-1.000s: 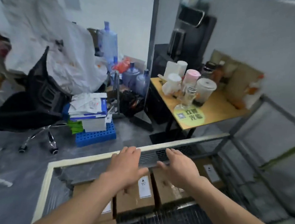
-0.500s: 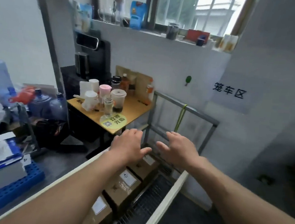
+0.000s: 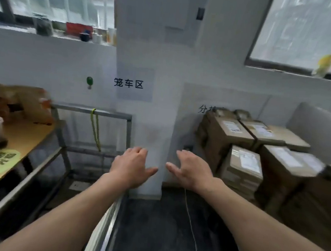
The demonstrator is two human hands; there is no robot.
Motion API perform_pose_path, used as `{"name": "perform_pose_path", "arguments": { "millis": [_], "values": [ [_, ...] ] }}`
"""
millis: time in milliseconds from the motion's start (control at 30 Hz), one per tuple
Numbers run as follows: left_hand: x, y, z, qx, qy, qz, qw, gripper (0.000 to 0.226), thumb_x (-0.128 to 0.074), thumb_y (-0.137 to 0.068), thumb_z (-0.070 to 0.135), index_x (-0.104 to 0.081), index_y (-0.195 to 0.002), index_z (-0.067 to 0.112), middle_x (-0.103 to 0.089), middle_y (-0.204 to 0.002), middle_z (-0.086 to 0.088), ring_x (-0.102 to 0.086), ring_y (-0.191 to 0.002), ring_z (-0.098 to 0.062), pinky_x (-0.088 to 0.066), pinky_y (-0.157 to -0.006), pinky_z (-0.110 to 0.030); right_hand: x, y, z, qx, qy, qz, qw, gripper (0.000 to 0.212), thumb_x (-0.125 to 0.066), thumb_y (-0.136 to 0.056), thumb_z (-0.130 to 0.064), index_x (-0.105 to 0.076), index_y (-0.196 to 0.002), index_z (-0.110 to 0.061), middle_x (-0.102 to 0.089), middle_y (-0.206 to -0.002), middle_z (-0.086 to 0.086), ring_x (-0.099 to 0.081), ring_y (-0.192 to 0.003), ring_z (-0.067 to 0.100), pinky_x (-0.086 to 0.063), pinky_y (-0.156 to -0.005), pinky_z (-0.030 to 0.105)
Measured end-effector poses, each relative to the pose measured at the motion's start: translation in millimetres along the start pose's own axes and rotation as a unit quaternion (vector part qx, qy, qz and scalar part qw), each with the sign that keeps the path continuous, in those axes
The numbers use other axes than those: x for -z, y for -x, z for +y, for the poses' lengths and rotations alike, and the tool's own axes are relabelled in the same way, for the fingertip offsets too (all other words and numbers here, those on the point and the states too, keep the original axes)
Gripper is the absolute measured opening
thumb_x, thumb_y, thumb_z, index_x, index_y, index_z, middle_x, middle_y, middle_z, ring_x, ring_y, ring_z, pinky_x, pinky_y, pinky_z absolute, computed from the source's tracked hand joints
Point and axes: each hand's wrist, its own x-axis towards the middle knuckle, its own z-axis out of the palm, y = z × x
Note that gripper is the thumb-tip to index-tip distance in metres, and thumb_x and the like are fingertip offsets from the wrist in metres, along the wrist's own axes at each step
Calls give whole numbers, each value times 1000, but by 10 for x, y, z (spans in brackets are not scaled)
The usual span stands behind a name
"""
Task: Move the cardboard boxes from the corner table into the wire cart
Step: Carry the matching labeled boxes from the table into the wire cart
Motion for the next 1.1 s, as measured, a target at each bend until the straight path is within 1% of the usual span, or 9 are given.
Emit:
{"name": "perform_pose_path", "arguments": {
  "millis": [233, 333, 400, 500, 633, 833, 900, 967, 1100],
  "values": [
    [-358, -250, 1531, -107, 26, -24, 994, 75, -54, -90, 66, -42, -147, 19, -49, -148, -3, -48, -133, -24, -45, -101, -42, 397, 706, 1399, -111, 0, 56, 992, 55, -49, -98, -61, -55, -132, -20, -60, -129, 3, -58, -119, 24, -48, -93, 40],
    [-518, -302, 2227, -148, 41, -43, 987, 75, -56, -91, 64, -41, -148, 18, -47, -150, -4, -46, -135, -23, -46, -106, -45, 589, 1035, 2049, -148, -6, 71, 986, 58, -48, -95, -64, -56, -134, -22, -61, -131, 0, -60, -115, 20, -50, -89, 37],
    [-620, -313, 2712, -174, 54, -47, 982, 72, -56, -91, 64, -41, -148, 22, -48, -149, -1, -49, -133, -19, -49, -102, -41, 735, 1270, 2495, -173, 5, 83, 981, 59, -47, -95, -65, -58, -132, -22, -62, -130, 0, -60, -115, 20, -50, -89, 36],
    [-791, -294, 3409, -208, 68, -52, 974, 73, -53, -91, 66, -39, -149, 25, -48, -148, 2, -51, -130, -19, -51, -96, -39, 954, 1670, 3116, -218, 10, 103, 970, 50, -45, -94, -66, -62, -119, -26, -65, -119, -5, -63, -107, 19, -54, -86, 37],
    [-1024, -216, 4255, -243, 116, -77, 960, 73, -53, -92, 65, -39, -151, 24, -47, -151, 0, -48, -135, -22, -48, -100, -41, 1178, 2275, 3854, -285, 33, 120, 950, 43, -42, -96, -65, -58, -99, -25, -60, -96, -8, -58, -88, 16, -47, -70, 35],
    [-1308, -173, 5178, -249, 173, -112, 946, 68, -51, -92, 68, -48, -143, 23, -57, -138, 2, -56, -123, -19, -43, -84, -30, 1449, 2898, 4710, -370, 32, 136, 918, 52, -47, -98, -61, -62, -125, -19, -65, -124, 2, -60, -113, 25, -48, -81, 37],
    [-1351, -220, 5422, -234, 189, -122, 946, 63, -50, -92, 69, -54, -136, 24, -63, -129, 2, -60, -114, -19, -47, -88, -30, 1515, 2994, 4963, -395, 31, 122, 910, 50, -47, -98, -60, -61, -123, -19, -64, -125, 4, -59, -114, 26, -49, -84, 38],
    [-1396, -290, 5622, -219, 207, -130, 944, 59, -49, -92, 68, -59, -128, 22, -67, -118, 2, -63, -105, -19, -54, -87, -38, 1583, 3024, 5199, -417, 26, 115, 901, 45, -48, -98, -60, -62, -114, -21, -65, -121, 4, -59, -112, 26, -48, -84, 37],
    [-1523, -381, 5903, -179, 223, -126, 950, 71, -48, -95, 64, -48, -143, 12, -61, -136, -6, -57, -123, -25, -45, -90, -32, 1661, 2959, 5614, -446, -1, 114, 888, 58, -50, -92, -67, -59, -127, -21, -58, -123, 3, -56, -119, 29, -47, -90, 40]
  ]
}}
